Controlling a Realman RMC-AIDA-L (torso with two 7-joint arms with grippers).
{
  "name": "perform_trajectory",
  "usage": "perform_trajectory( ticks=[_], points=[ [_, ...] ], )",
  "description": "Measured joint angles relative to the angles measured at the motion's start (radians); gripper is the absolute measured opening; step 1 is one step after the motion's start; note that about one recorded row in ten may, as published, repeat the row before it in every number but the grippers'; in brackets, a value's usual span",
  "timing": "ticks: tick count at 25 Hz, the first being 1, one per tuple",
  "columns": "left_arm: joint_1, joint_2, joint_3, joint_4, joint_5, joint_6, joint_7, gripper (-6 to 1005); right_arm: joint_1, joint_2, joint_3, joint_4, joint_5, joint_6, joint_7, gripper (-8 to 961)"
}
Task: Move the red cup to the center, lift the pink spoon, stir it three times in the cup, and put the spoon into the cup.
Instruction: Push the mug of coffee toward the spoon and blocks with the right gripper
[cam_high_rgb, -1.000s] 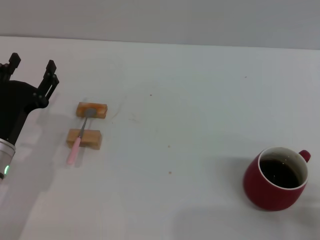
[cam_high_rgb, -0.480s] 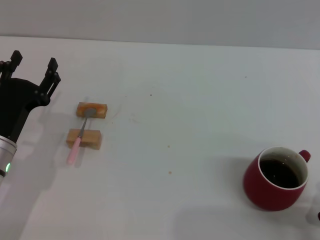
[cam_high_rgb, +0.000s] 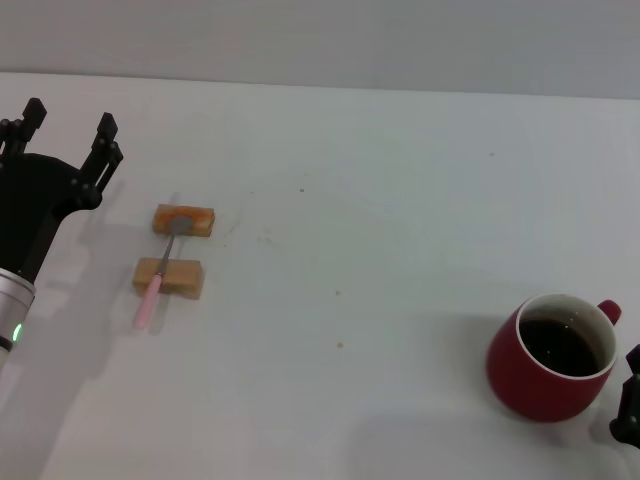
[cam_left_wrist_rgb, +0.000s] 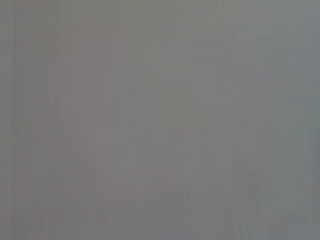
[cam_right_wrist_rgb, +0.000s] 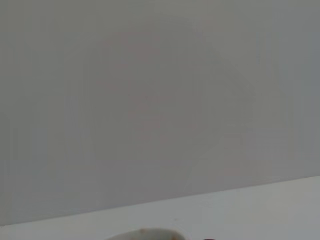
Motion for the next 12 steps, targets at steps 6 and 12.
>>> perform_trajectory(
  ticks=[6,12],
  points=[
    [0.000,0.000,0.000,0.000,0.000,0.000,0.000,778,0.005,-0.001,-0.001,0.001,0.000,0.009,0.000,0],
    [0.002,0.000,0.000,0.001,0.000,0.000,0.000,778,0.010,-0.001,-0.001,0.001,0.000,0.012,0.001,0]
  ],
)
